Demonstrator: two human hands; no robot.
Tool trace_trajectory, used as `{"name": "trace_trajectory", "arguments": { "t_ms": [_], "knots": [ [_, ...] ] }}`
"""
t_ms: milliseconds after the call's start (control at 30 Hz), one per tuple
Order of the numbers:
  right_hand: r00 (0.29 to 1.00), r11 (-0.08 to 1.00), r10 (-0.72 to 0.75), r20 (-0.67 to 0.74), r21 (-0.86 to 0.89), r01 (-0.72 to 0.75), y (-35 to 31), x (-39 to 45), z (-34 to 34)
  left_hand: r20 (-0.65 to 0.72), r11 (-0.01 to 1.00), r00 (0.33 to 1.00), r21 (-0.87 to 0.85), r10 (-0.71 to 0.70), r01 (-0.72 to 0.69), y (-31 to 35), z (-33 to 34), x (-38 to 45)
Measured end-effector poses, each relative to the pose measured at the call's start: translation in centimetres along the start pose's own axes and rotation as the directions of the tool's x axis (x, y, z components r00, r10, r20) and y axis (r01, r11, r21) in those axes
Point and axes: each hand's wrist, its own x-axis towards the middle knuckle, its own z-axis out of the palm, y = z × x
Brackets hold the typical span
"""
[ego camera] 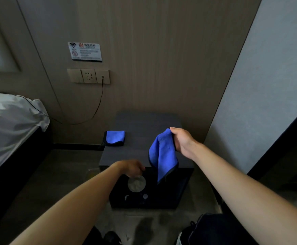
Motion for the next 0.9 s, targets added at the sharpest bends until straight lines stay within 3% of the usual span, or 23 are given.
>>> {"name": "trace_trajectory", "arguments": {
  "t_ms": [100,167,267,333,433,500,567,667,733,900],
  "knots": [
    [0.999,0.992,0.027,-0.029,0.122,-0.023,-0.3,-0.2,0.6,0.041,0.980,0.998,-0.191,0.054,-0.046,1.0,2.2,-0.3],
    [0.998,0.983,0.037,-0.044,0.184,-0.028,-0.6,-0.3,1.0,-0.002,0.877,0.996,-0.474,0.094,-0.084,1.5,2.8,-0.3],
    [0.998,0.961,0.037,-0.058,0.277,-0.019,-1.0,-0.4,1.1,-0.016,0.458,0.996,-0.887,0.087,-0.054,2.9,2.7,-1.0],
    [0.997,0.957,0.033,-0.074,0.290,-0.010,-1.2,-0.4,0.8,-0.001,0.187,0.996,-0.982,0.089,-0.018,3.3,2.3,-1.1],
    [0.996,0.958,0.044,-0.083,0.285,-0.018,-1.3,-0.4,0.1,-0.153,-0.047,0.987,-0.988,0.052,-0.150,3.8,1.3,-2.0],
    [0.996,0.961,0.042,-0.083,0.276,-0.018,-1.2,-0.4,-0.3,-0.202,-0.112,0.979,-0.973,-0.015,-0.202,3.9,0.2,-1.9],
    [0.995,0.968,0.045,-0.089,0.251,-0.021,-1.1,-0.4,-0.9,-0.216,-0.067,0.975,-0.973,-0.050,-0.219,3.7,-0.6,-1.4],
    [0.990,0.990,0.036,-0.138,0.141,-0.017,-0.6,0.2,-2.3,-0.322,0.210,0.940,-0.933,-0.115,-0.294,2.8,-1.6,-0.9],
    [0.982,0.998,0.019,-0.188,0.062,-0.007,-0.1,0.9,-3.4,-0.385,0.322,0.904,-0.893,-0.184,-0.315,1.8,-2.2,-0.9],
    [0.962,0.993,-0.086,-0.260,-0.106,0.060,0.9,1.2,-5.3,-0.468,0.352,0.842,-0.862,-0.269,-0.366,0.5,-3.3,-0.8]
  ]
}}
